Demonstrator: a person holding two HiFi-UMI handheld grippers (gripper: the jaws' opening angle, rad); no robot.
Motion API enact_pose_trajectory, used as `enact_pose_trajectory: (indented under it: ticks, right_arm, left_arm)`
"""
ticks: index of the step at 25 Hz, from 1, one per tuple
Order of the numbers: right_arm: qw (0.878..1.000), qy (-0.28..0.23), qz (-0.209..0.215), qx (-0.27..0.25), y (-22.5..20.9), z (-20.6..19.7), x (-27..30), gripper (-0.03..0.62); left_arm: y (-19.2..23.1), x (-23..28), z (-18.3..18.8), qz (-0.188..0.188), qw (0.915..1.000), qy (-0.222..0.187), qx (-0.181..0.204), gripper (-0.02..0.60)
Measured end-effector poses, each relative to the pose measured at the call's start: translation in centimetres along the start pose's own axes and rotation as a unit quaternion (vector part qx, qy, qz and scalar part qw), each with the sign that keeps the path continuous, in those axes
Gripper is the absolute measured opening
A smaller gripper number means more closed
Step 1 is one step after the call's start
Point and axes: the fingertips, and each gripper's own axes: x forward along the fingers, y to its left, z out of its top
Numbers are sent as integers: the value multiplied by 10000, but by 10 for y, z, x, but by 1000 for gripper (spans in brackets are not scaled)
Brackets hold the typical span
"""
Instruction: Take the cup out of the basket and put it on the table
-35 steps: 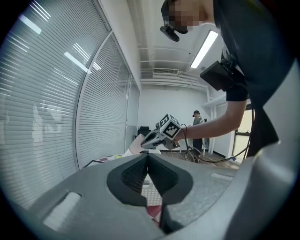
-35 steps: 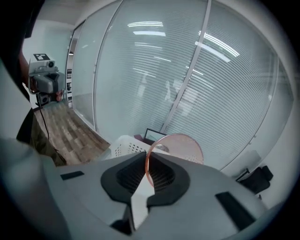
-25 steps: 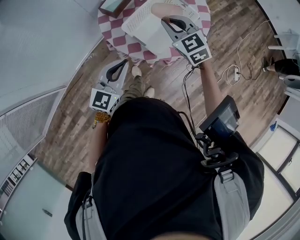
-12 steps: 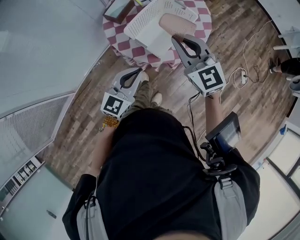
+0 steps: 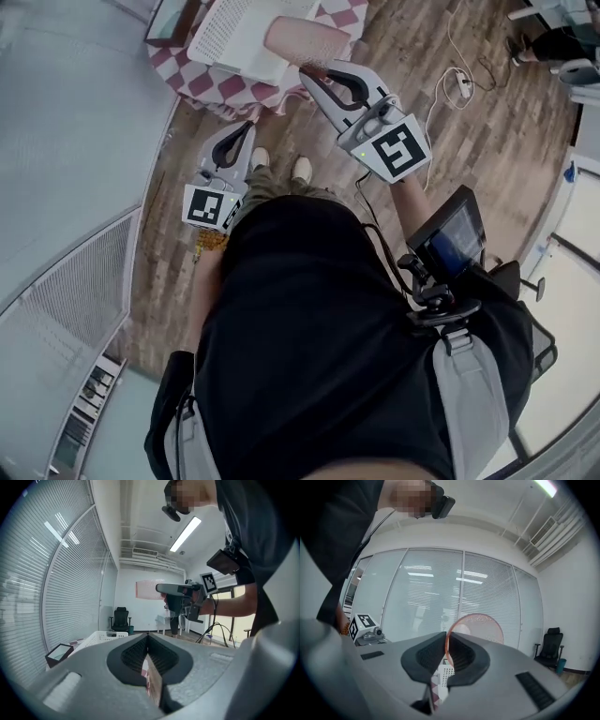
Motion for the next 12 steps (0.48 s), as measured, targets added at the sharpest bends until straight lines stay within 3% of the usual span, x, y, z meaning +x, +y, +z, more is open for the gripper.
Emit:
enact_pose_trajectory:
  ticks: [5,12]
  right_arm:
    - [9988,-67,-456,138,18,12,-26,26]
    - [9926,-341,-1108,370,27,7,-40,26]
  left_arm:
    - [-3,-2,18,-235,9992,-333,34,6]
    - [-3,6,15,-633,9977,-259,36,6]
